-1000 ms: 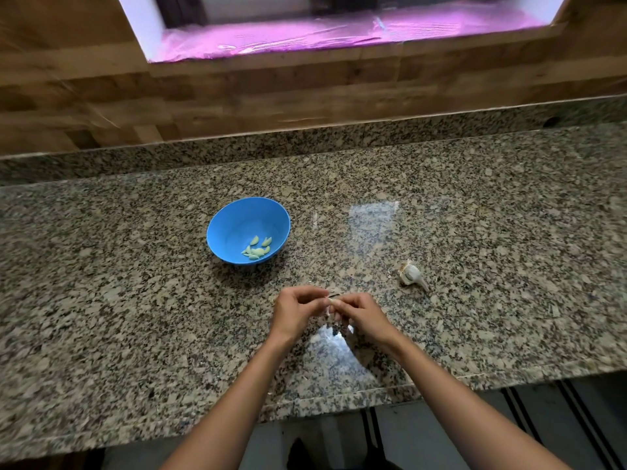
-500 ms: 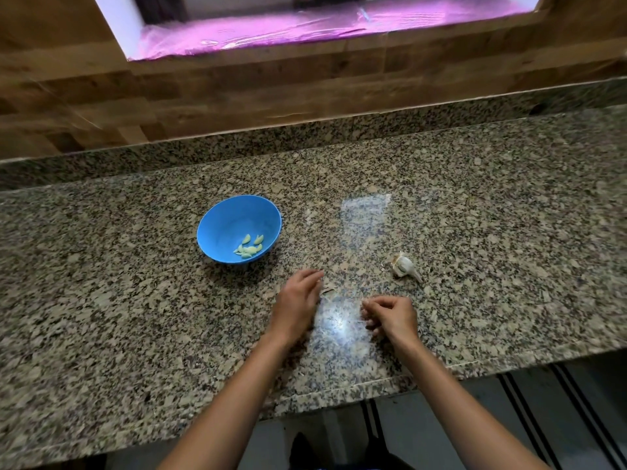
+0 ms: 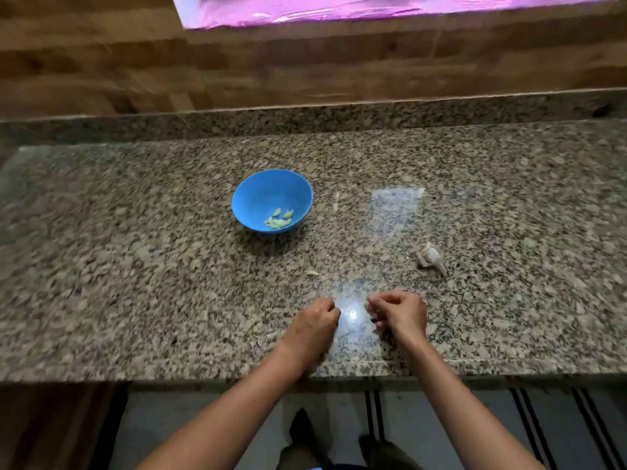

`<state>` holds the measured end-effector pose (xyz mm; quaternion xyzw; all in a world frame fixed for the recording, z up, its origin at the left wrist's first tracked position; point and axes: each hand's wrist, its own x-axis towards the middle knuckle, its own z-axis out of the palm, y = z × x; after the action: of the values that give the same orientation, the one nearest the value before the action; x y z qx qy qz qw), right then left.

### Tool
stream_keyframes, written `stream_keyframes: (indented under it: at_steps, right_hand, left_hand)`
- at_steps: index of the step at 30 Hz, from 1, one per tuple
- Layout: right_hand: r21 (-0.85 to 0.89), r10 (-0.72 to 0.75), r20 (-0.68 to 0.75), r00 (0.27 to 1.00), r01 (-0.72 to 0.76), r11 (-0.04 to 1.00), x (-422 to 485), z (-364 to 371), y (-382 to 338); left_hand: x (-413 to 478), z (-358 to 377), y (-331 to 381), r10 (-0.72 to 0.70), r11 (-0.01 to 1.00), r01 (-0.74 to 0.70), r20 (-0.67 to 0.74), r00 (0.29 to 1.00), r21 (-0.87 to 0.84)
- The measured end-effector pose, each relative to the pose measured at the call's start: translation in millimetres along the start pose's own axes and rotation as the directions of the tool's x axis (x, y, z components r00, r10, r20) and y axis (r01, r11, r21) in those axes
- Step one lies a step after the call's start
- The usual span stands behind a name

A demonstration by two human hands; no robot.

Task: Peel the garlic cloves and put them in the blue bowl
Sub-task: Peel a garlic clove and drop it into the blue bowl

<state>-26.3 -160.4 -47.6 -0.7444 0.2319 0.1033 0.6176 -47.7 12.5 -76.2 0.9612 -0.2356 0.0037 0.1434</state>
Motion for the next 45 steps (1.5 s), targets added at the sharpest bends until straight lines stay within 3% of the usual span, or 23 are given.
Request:
stream_keyframes:
  at_steps: [2,3,4,5,6,7,8,10,15,19,24,28,31,39,45]
  right_hand:
    - [-0.032,-0.034,0.064,0.997,0.036,0.999,-5.2,-1.4,-1.0]
    - [-0.024,-0.037,0.109,0.993,0.04,0.999,-7.5,-2.7,-1.5]
    - [-0.016,-0.039,0.158,0.987,0.042,0.999,-9.2,-2.4,-1.9]
    - [-0.012,-0.04,0.21,0.977,0.043,0.999,-11.5,0.2,-2.2]
    - [-0.017,-0.044,0.263,0.964,0.05,0.999,-14.9,4.3,-2.4]
    - [-0.027,-0.05,0.317,0.947,0.061,0.998,-18.9,10.3,-1.6]
    - [-0.041,-0.055,0.372,0.927,0.075,0.996,-23.6,18.6,-1.0]
    - [-0.056,-0.066,0.494,0.867,0.107,0.993,-38.9,40.5,-1.5]
    - [-0.133,0.035,0.797,0.603,0.118,0.984,-120.9,120.3,2.4]
    - [-0.234,0.158,0.919,0.361,0.178,0.956,-211.9,189.1,29.5]
    - [-0.353,0.303,0.929,0.212,0.264,0.897,-328.9,258.4,78.1]
    - [-0.412,0.361,0.909,0.207,0.322,0.852,-398.8,303.8,124.7]
    - [-0.475,0.412,0.877,0.246,0.314,0.822,-439.3,325.3,150.7]
    - [-0.523,0.419,0.843,0.336,0.333,0.785,-480.9,361.2,174.4]
    - [-0.514,0.416,0.855,0.309,0.4,0.759,-509.1,391.1,191.8]
  left_hand:
    - [-5.2,-6.5,8.9,-0.233,0.972,0.231,-0.026,0.972,-0.047]
    - [-7.9,-14.4,16.6,-0.429,0.886,0.413,-0.035,0.902,-0.212]
    - [-10.4,-22.7,21.7,-0.647,0.67,0.575,0.01,0.762,-0.47]
    - [-13.9,-30.5,22.4,-0.792,0.32,0.615,0.152,0.591,-0.72]
    - [-19.7,-37.2,20.9,-0.815,-0.07,0.496,0.336,0.471,-0.865]
    - [-29.3,-43.4,19.8,-0.766,-0.379,0.306,0.481,0.426,-0.873]
    - [-42.2,-47.5,18.0,-0.725,-0.551,0.129,0.549,0.415,-0.825]
    - [-76.1,-52.7,16.7,-0.725,-0.658,-0.131,0.577,0.376,-0.741]
    - [-197.1,-65.8,26.0,-0.816,-0.529,-0.555,0.565,0.124,-0.642]
    - [-313.0,-65.3,41.8,-0.835,-0.317,-0.727,0.543,-0.091,-0.609]
    - [-452.2,-64.1,61.2,-0.8,-0.058,-0.824,0.52,-0.3,-0.564]
    - [-546.3,-59.6,68.7,-0.756,0.017,-0.83,0.536,-0.376,-0.558]
    - [-604.2,-56.7,72.7,-0.726,0.038,-0.833,0.557,-0.403,-0.553]
    - [-679.5,-61.4,54.5,-0.745,0.049,-0.89,0.577,-0.335,-0.453]
    - [-718.7,-67.9,37.6,-0.749,0.13,-0.899,0.553,-0.365,-0.418]
